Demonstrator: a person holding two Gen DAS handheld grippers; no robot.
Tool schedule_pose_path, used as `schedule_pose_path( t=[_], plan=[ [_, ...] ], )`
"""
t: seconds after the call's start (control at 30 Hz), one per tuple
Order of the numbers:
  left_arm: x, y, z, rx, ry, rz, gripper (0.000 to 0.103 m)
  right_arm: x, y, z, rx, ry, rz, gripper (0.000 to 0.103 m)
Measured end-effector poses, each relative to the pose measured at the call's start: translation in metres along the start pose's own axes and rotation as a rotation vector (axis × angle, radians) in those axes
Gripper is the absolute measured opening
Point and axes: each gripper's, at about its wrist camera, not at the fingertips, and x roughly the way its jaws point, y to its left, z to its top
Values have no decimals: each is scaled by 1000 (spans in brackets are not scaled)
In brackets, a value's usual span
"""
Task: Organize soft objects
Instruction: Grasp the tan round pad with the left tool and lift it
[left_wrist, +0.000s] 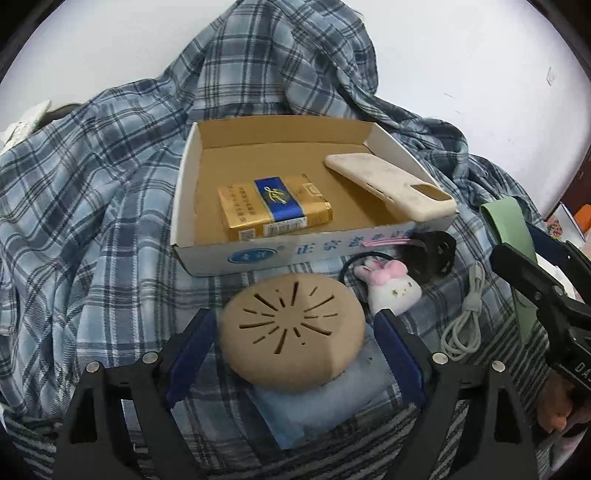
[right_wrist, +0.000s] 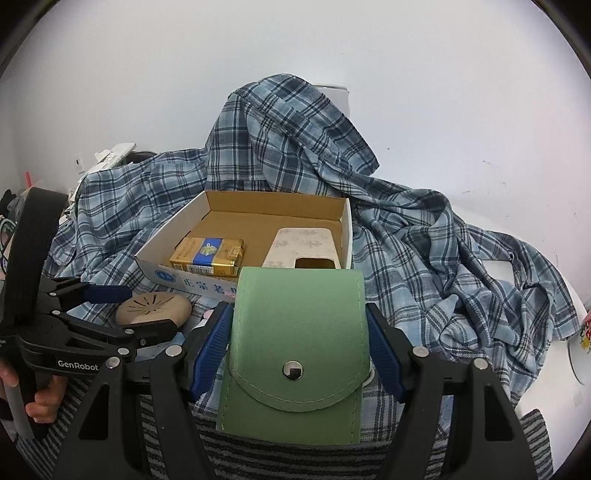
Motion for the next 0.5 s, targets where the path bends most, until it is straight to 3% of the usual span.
schedule_pose_path(
  t=[0.5],
  plan=[
    [10, -1, -4, 14, 37, -11, 82, 2, 2, 0, -1, 10, -2, 69]
  ],
)
